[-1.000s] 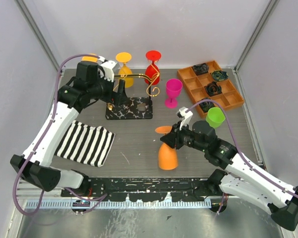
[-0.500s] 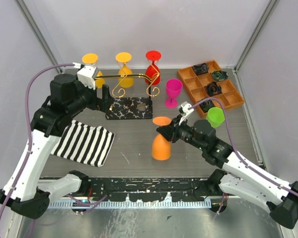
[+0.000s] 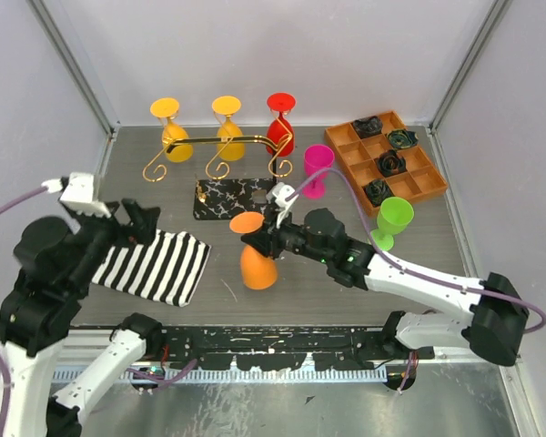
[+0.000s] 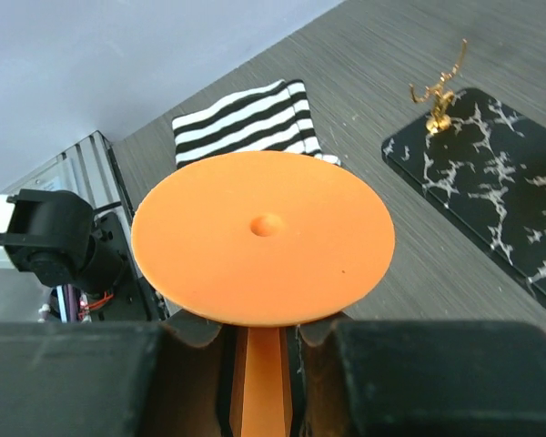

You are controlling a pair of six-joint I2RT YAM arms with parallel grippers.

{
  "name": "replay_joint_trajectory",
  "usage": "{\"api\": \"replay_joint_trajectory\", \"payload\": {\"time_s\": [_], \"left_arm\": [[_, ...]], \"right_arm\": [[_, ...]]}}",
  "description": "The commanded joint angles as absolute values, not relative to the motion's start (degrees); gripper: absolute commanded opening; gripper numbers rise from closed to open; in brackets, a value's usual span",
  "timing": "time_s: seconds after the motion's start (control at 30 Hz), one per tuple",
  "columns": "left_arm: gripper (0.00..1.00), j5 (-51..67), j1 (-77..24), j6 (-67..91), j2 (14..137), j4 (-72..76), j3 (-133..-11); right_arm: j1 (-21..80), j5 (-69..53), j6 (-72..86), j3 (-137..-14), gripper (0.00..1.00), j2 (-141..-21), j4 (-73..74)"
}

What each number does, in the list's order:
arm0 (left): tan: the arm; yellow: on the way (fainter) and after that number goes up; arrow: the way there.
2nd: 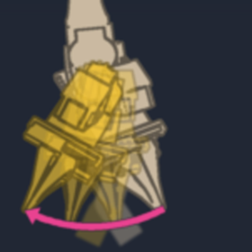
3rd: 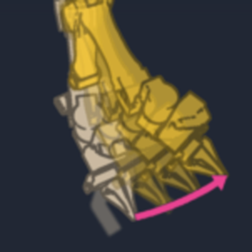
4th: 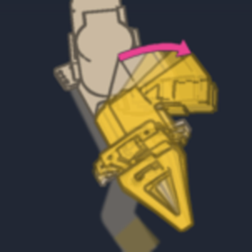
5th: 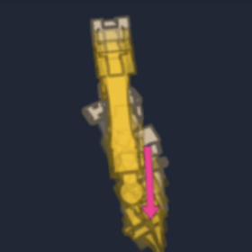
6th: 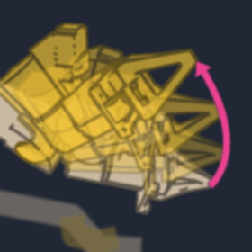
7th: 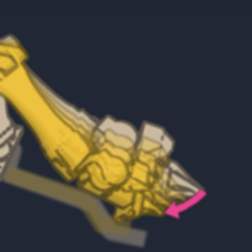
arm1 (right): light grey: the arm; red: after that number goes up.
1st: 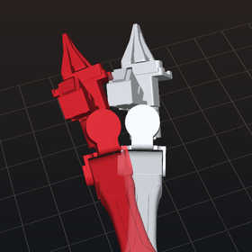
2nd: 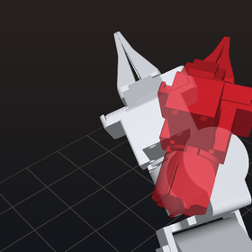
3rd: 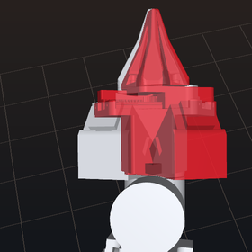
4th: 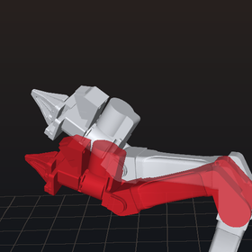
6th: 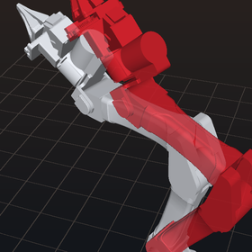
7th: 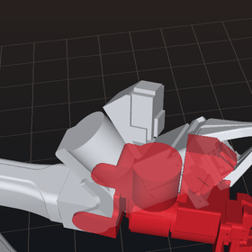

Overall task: Place the wine glass upside down on the wine glass rack
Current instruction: Turn the wine glass upside down at the wine rack.

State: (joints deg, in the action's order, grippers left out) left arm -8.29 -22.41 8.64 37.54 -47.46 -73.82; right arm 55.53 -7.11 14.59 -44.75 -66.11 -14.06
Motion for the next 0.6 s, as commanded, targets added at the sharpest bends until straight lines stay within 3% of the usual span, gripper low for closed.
{"api": "replay_joint_trajectory", "payload": {"time_s": [0.0,0.33,0.57], "left_arm": [[0.97,-12.17,-22.24,9.85,31.6,-52.62,-70.35],[0.96,-16.86,-22.24,13.52,17.04,-55.86,-64.4],[0.96,-17.7,-22.26,14.84,13.88,-59.46,-63.36]], "right_arm": [[56.85,-6.55,11.7,-49.88,0.01,-71.05,-26.62],[57.99,-5.94,6.4,-59.85,0.01,-86.96,-39.28],[58.07,-4.13,2.58,-70.2,0.01,-97.31,-40.83]]}}
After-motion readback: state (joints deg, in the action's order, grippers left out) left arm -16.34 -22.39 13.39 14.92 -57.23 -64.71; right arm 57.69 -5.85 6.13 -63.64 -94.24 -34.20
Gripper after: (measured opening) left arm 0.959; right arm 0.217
